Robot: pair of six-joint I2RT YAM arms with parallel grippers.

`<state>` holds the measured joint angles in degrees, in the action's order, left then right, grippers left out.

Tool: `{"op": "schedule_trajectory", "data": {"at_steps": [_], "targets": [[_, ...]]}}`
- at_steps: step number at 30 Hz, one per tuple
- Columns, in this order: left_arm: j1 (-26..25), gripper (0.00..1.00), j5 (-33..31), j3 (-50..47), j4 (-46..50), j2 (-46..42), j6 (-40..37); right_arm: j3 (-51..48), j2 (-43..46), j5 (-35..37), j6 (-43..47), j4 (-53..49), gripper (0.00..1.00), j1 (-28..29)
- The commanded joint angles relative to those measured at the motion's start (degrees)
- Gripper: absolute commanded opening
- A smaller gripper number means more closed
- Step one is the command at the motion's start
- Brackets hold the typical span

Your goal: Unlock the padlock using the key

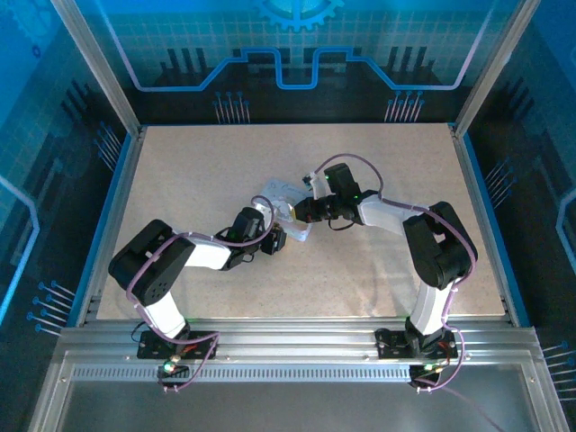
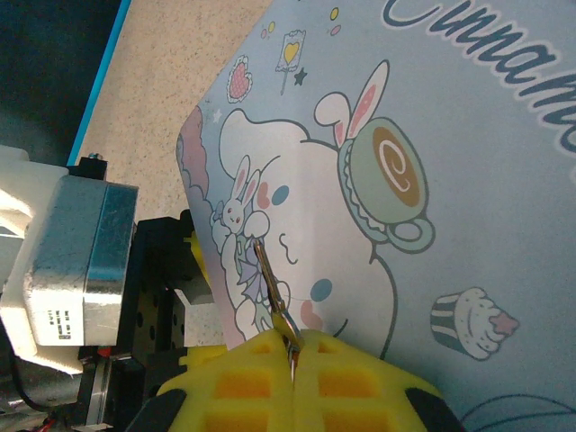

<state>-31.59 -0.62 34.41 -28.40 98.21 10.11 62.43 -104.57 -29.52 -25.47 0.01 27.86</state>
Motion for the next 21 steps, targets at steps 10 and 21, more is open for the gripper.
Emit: {"op": "schedule_trajectory", "data": {"at_steps": [10,21], "targets": [[-1.7,0.46,4.3,1.5,-0.4,1.6,-1.8,-1.4,-1.9,2.2,-0.2,-6.4,0.00,0.6],[-2.6,0.48,2.6,1.9,0.9,1.5,-2.9,-1.3,-1.8,2.2,-0.1,-6.3,0.00,0.6]]}}
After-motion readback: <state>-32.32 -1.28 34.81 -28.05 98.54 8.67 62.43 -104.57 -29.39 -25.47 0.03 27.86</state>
